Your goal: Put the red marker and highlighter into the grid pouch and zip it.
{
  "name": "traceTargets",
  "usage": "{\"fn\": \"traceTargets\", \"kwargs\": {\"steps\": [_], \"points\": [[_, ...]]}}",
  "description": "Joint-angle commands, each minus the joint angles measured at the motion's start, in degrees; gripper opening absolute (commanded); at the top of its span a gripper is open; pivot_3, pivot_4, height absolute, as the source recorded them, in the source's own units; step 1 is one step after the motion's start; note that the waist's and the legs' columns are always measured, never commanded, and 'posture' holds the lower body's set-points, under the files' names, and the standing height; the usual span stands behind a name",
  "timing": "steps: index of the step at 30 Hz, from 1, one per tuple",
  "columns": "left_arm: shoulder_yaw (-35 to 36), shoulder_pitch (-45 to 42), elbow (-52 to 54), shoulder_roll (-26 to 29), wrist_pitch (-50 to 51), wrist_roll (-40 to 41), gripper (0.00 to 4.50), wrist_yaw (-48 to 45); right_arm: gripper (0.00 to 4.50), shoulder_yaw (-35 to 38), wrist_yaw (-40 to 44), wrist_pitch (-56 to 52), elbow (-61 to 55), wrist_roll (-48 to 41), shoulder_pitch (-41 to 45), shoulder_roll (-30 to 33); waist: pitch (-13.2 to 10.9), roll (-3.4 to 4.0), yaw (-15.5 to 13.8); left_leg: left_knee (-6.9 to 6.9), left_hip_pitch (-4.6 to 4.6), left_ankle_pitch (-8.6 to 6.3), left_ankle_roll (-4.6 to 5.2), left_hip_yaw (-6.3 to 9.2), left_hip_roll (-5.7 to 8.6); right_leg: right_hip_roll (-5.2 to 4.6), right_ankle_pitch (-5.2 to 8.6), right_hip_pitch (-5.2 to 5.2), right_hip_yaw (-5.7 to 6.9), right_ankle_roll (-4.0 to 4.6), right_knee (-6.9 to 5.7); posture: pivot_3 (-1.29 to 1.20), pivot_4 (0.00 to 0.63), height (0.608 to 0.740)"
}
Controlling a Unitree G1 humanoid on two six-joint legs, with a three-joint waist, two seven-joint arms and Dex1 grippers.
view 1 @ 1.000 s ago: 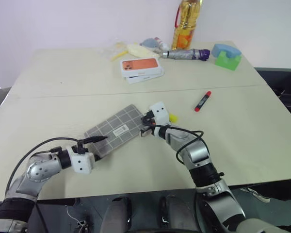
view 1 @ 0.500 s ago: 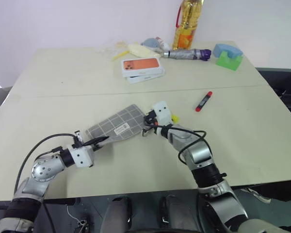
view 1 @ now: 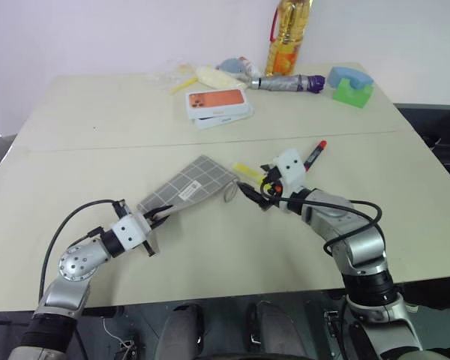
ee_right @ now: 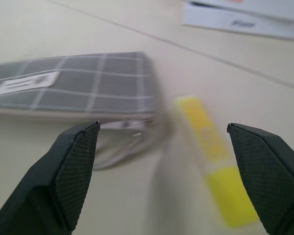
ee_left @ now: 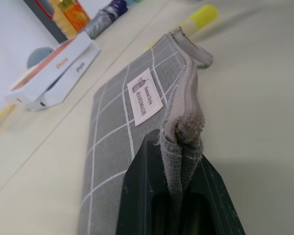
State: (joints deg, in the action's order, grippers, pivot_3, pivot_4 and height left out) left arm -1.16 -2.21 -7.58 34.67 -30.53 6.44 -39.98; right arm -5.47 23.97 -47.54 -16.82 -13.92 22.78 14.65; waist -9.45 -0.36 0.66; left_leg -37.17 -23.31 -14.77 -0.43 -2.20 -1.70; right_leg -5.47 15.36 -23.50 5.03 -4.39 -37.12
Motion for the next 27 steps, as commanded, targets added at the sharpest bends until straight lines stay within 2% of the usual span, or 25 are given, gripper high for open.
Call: {"fn": "traceTargets", "kwargs": {"steps": [1, 10, 27], "points": [[1.2, -1.1, 2.5, -0.6, -0.8, 1.0, 0.00, 0.4, 4.35, 2.7, -5.0, -3.8, 0.0, -2.2, 1.7, -5.3, 0.0, 0.01, 0.0, 0.00, 0.00, 0.00, 0.00, 0.00, 0.00, 0.00, 0.00, -0.01, 0.00, 0.00, 0.00, 0.00, 0.150, 0.740], [1.6, -1.2, 3.2, -1.5, -0.6, 1.0, 0.00, 0.7, 4.35, 5.0, -7.3, -4.9, 1.4, -4.3, 2.8, -8.4, 0.0, 0.01, 0.1, 0.01, -0.02, 0.00, 0.00, 0.01, 0.05, -0.03, 0.00, -0.01, 0.00, 0.00, 0.01, 0.00, 0.150, 0.740], [1.9, -1.0, 4.2, -1.6, -0.2, 2.3, 0.00, 0.3, 4.35, 0.7, -6.9, 0.5, 5.7, -0.3, 2.8, -5.3, 0.0, 0.01, 0.1, 0.01, -0.03, 0.00, 0.00, 0.00, 0.05, -0.03, 0.00, -0.03, 0.00, 0.00, 0.01, 0.00, 0.150, 0.740]]}}
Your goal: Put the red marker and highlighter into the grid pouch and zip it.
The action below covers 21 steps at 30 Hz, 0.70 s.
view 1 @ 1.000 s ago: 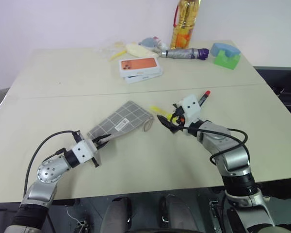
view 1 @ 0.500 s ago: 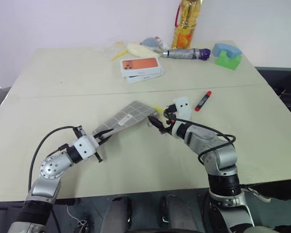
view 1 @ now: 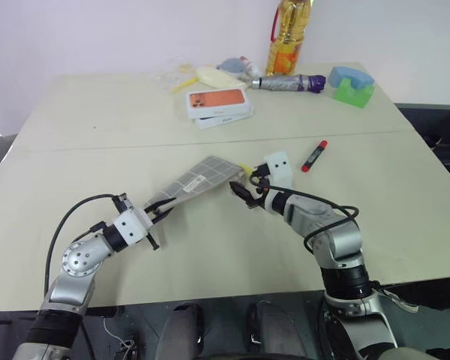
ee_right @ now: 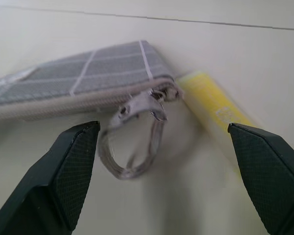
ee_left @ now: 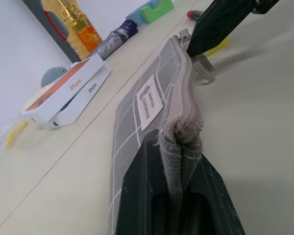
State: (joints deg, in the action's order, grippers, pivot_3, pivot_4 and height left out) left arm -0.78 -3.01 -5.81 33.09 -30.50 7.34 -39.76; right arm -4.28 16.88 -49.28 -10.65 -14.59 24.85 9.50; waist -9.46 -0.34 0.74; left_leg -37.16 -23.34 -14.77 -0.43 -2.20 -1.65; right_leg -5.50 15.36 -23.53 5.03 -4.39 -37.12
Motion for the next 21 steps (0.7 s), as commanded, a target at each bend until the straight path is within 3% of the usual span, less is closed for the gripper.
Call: {"fn": "traceTargets", "kwargs": {"steps": [1, 3, 6, 11, 13, 21], "points": [[1.4, -0.2, 2.5, 0.1, -0.3, 1.4, 0.00, 0.0, 4.35, -0.5, 0.1, 2.6, -0.2, 0.5, 0.9, -0.1, 0.0, 0.00, 0.0, 0.00, 0.00, 0.00, 0.00, 0.00, 0.00, 0.00, 0.00, 0.00, 0.00, 0.00, 0.00, 0.00, 0.150, 0.740], [1.4, -0.2, 2.6, 0.1, -0.2, 1.6, 0.00, -0.1, 4.35, -0.8, 0.3, 3.4, 0.2, 0.9, 1.2, -0.1, 0.0, 0.00, 0.0, 0.00, 0.00, 0.00, 0.00, 0.00, 0.00, 0.00, 0.00, 0.00, 0.00, 0.00, 0.00, 0.00, 0.150, 0.740], [1.2, -0.2, 2.8, 0.2, -0.1, 1.6, 0.00, -0.2, 3.49, -1.3, 0.8, 4.6, 0.6, 1.4, 1.5, 0.1, 0.0, 0.00, 0.0, 0.00, 0.00, 0.00, 0.00, 0.00, 0.00, 0.00, 0.00, 0.00, 0.00, 0.00, 0.00, 0.00, 0.150, 0.740], [1.1, -0.1, 3.1, 0.2, 0.2, 1.5, 0.00, -0.3, 0.90, -2.2, 1.5, 5.3, 0.0, 1.7, 1.6, 0.4, 0.0, 0.00, 0.0, 0.00, 0.00, 0.00, 0.00, 0.00, 0.00, 0.00, 0.00, 0.00, 0.00, 0.00, 0.00, 0.00, 0.150, 0.740], [1.0, -0.1, 3.1, 0.1, 0.3, 1.3, 0.00, -0.2, 0.05, -3.1, 1.8, 5.4, -0.5, 2.3, 1.8, 0.9, 0.0, 0.00, 0.0, 0.00, 0.00, 0.00, 0.00, 0.00, 0.00, 0.00, 0.00, 0.00, 0.00, 0.00, 0.00, 0.00, 0.150, 0.740], [-0.4, -0.5, 3.7, -2.1, 3.6, -0.8, 0.00, 1.8, 0.05, -11.3, 5.7, 5.7, -4.9, 6.3, 3.4, 5.2, 0.0, 0.00, 0.0, -0.01, 0.00, 0.00, 0.00, 0.00, 0.00, 0.00, 0.00, 0.00, 0.00, 0.00, 0.00, 0.00, 0.150, 0.740]]}}
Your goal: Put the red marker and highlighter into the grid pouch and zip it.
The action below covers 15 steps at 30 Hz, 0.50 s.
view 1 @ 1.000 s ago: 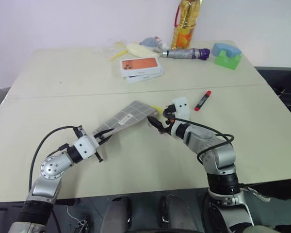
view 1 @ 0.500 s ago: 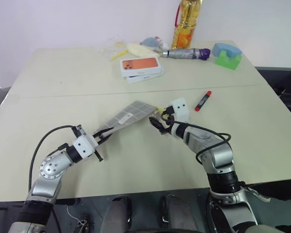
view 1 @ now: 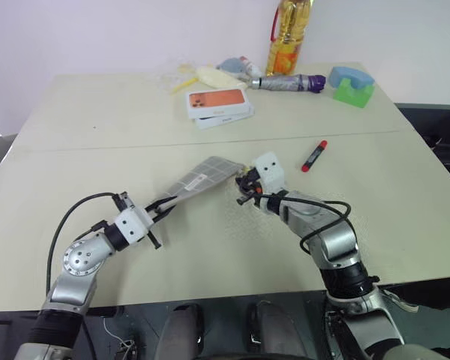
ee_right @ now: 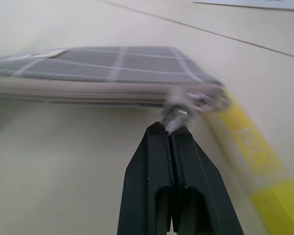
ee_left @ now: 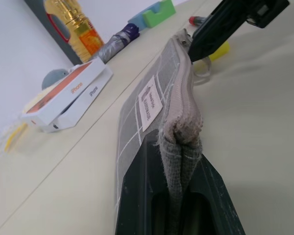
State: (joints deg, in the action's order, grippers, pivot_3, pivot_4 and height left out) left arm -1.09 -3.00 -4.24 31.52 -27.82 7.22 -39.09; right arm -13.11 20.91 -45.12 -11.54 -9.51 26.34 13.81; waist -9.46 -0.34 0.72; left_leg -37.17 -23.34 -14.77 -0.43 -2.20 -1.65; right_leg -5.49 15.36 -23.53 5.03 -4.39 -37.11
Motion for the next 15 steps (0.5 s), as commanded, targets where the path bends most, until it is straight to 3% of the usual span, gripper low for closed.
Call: {"fn": "traceTargets", "kwargs": {"steps": [1, 15], "points": [[-0.2, -0.7, 2.2, -1.1, 1.7, -0.9, 0.00, 1.6, 0.05, -4.0, 2.6, 1.7, -4.8, 1.9, 2.2, 1.8, 0.0, 0.00, 0.0, 0.00, 0.00, 0.00, 0.00, 0.00, 0.00, 0.00, 0.00, 0.00, 0.00, 0.00, 0.00, 0.00, 0.150, 0.740], [-3.9, -4.4, 3.1, -8.6, 6.8, -4.5, 0.00, 5.1, 0.05, -16.6, 11.5, 3.7, -9.7, 7.5, 6.2, 6.6, 0.0, -0.03, -0.1, -0.03, -0.01, 0.00, 0.00, 0.04, 0.01, 0.02, 0.00, 0.02, 0.01, 0.00, 0.00, 0.00, 0.150, 0.740]]}}
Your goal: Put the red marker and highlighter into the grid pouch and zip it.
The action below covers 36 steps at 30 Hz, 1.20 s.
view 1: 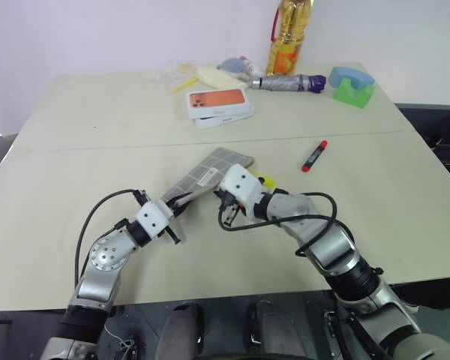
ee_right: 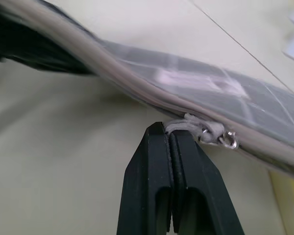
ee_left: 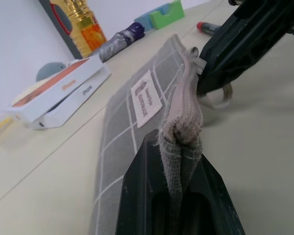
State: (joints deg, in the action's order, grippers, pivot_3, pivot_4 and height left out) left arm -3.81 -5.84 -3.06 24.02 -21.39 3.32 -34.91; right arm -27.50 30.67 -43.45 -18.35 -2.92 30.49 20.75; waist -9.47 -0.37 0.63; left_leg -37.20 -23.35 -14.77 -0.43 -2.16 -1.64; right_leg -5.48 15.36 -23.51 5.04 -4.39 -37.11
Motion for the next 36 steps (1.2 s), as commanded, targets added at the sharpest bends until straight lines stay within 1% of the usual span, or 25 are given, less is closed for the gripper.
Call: {"fn": "traceTargets", "kwargs": {"steps": [1, 10, 17, 24, 32, 35, 36], "points": [[-1.6, -1.9, 1.8, -1.7, 0.5, -1.0, 0.00, 1.1, 0.05, -2.9, 2.3, 2.4, -2.8, 1.4, 2.5, -0.4, 0.0, 0.00, 0.0, -0.02, 0.00, 0.00, 0.00, 0.00, 0.00, 0.00, 0.00, 0.01, 0.00, 0.00, 0.00, 0.00, 0.150, 0.740], [-2.9, -3.8, 0.8, -4.2, 1.5, -3.1, 0.00, 3.0, 0.05, -6.6, 6.8, 6.4, -0.5, 4.2, 5.9, -1.5, 0.0, -0.01, 0.0, -0.04, 0.00, 0.00, 0.00, 0.03, 0.01, 0.00, 0.00, 0.02, 0.01, 0.00, 0.00, 0.00, 0.150, 0.740], [-2.6, -4.9, 0.5, -5.4, 2.2, -4.0, 0.00, 5.2, 0.05, -8.6, 11.5, 9.3, 0.4, 6.2, 7.3, -0.9, 0.0, -0.01, 0.0, -0.04, 0.00, 0.00, 0.00, 0.03, 0.01, 0.00, 0.00, 0.02, 0.02, 0.00, 0.00, 0.00, 0.150, 0.740], [-3.0, -6.2, -0.5, -6.1, 2.6, -4.7, 0.00, 6.0, 0.05, -10.1, 14.1, 13.8, 0.4, 9.8, 8.5, -0.6, 0.0, -0.01, 0.0, -0.05, 0.00, 0.00, 0.00, 0.04, 0.02, 0.01, 0.00, 0.02, 0.02, 0.00, -0.01, 0.00, 0.150, 0.740], [-2.9, -6.3, -0.1, -6.3, 2.8, -5.2, 0.00, 7.1, 0.05, -8.5, 15.8, 15.2, 0.8, 12.1, 8.2, -0.6, 0.0, -0.01, 0.0, -0.06, 0.00, 0.00, 0.00, 0.03, 0.02, 0.01, 0.00, 0.03, 0.02, 0.00, 0.00, 0.00, 0.150, 0.740], [-2.1, -6.1, 0.3, -5.8, 3.1, -5.1, 0.00, 7.4, 0.84, -4.4, 16.0, 13.9, -0.5, 11.4, 7.3, 1.1, 0.0, -0.02, -0.1, -0.06, 0.00, 0.00, 0.00, 0.03, 0.02, 0.01, 0.00, 0.03, 0.03, 0.00, 0.00, 0.00, 0.150, 0.740], [-1.8, -6.0, 0.4, -5.5, 3.2, -4.7, 0.00, 7.3, 1.37, -2.5, 15.5, 13.1, -1.3, 11.0, 6.7, 1.6, 0.0, -0.02, -0.1, -0.06, -0.01, 0.00, 0.00, 0.04, 0.02, 0.01, 0.00, 0.03, 0.03, 0.00, 0.00, 0.00, 0.150, 0.740]]}}
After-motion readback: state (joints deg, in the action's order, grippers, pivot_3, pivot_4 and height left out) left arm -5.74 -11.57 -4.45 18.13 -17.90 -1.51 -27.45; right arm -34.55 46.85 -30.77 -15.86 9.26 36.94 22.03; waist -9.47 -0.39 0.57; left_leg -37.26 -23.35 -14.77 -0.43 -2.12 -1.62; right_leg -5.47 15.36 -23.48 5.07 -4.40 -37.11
